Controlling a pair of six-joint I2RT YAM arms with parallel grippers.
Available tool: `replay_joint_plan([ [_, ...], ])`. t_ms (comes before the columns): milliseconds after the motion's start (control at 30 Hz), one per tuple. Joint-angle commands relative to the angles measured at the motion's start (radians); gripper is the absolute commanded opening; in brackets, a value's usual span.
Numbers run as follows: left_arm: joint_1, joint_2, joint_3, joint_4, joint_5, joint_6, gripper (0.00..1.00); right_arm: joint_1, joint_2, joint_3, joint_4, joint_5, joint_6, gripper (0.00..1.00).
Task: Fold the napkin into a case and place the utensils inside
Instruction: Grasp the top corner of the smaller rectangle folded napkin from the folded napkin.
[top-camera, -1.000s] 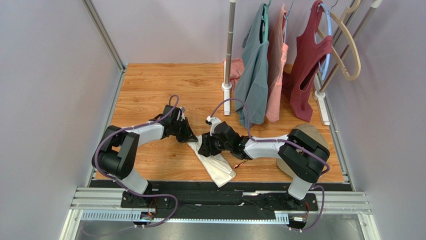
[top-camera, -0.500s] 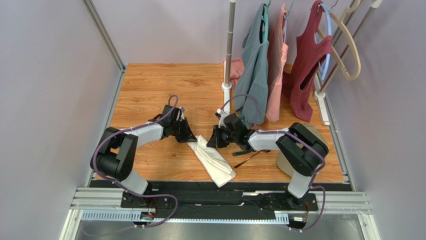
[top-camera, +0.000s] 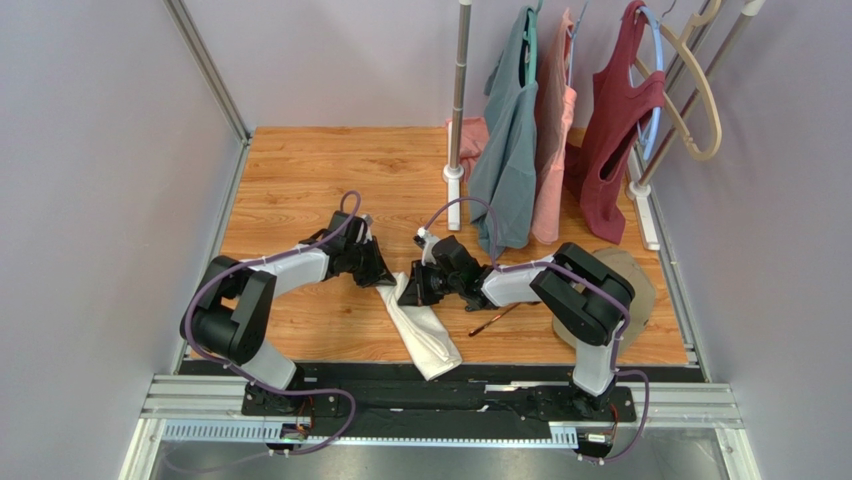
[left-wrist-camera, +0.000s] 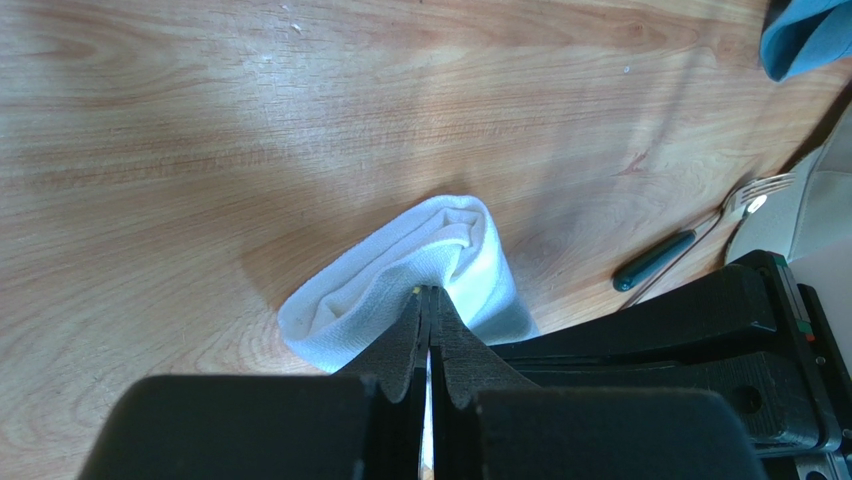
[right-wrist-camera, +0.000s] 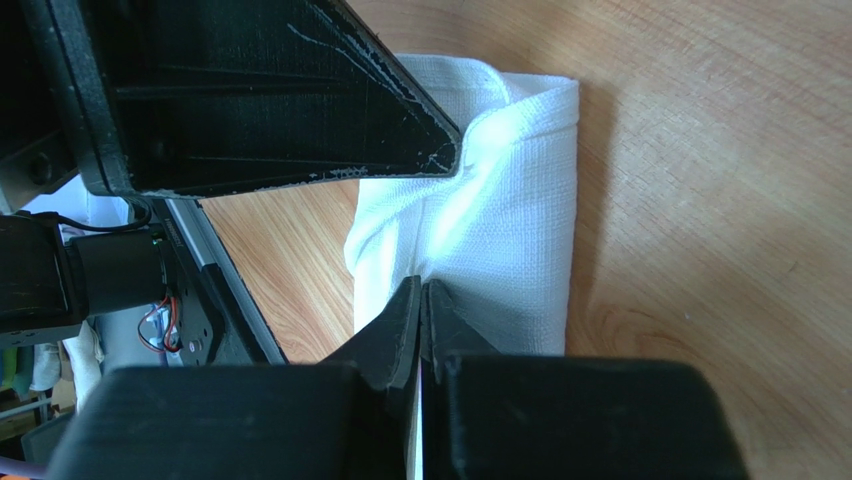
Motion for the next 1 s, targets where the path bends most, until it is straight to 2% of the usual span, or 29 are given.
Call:
replay_joint_plan([
  [0,-0.016,-0.056,0.016,-0.008,-0.004,-0.002,0.1,0.015,0.033,0.035,0.011,0.022,-0.016,0.0],
  [33,-0.016,-0.068,0.018,-0.017,-0.015,-0.001,0.19,0.015,0.039,0.037,0.003,0.034,-0.02,0.0],
  [133,-0.018,-0.15,0.039,-0.114,-0.097,0.028,0.28,0.017,0.051,0.031,-0.005,0.066,-0.033,0.0],
  [167,-0.018,-0.173,0.05,-0.172,-0.119,0.039,0.38,0.017,0.05,0.029,-0.008,0.071,-0.036,0.0],
  [233,-0.018,-0.223,0.063,-0.238,-0.179,0.068,0.48,0.014,0.043,0.025,-0.012,0.076,-0.042,0.0],
  [300,-0.018,-0.246,0.059,-0.282,-0.19,0.088,0.46,0.014,0.033,0.02,-0.014,0.088,-0.043,0.0],
  [367,-0.021,-0.25,0.039,-0.27,-0.161,0.102,0.36,0.014,0.028,0.025,-0.025,0.093,-0.065,0.0],
  [400,-0.025,-0.25,0.033,-0.261,-0.152,0.11,0.29,0.012,0.031,0.031,-0.028,0.086,-0.076,0.0],
  [433,-0.027,-0.251,0.025,-0.241,-0.111,0.111,0.15,0.01,0.045,0.035,-0.028,0.08,-0.086,0.0],
  [500,-0.027,-0.257,-0.01,-0.151,-0.07,0.088,0.1,0.0,0.066,0.06,-0.02,0.054,-0.112,0.0],
  [600,-0.025,-0.236,0.001,-0.147,-0.099,0.049,0.01,-0.012,0.123,0.127,-0.061,0.042,-0.175,0.0],
  [700,-0.025,-0.257,0.022,-0.175,-0.202,0.015,0.02,-0.022,0.174,0.217,-0.115,0.053,-0.227,0.0],
  [767,-0.022,-0.27,0.04,-0.175,-0.257,0.01,0.1,-0.025,0.198,0.265,-0.153,0.065,-0.255,0.0],
  [800,-0.019,-0.253,0.059,-0.19,-0.267,0.024,0.18,-0.026,0.209,0.288,-0.193,0.073,-0.269,0.0],
  [867,-0.016,-0.212,0.141,-0.279,-0.296,0.054,0.23,-0.029,0.206,0.319,-0.215,0.076,-0.292,0.0],
  [967,-0.015,-0.119,0.215,-0.318,-0.305,0.113,0.08,-0.037,0.191,0.321,-0.224,0.066,-0.295,0.0],
])
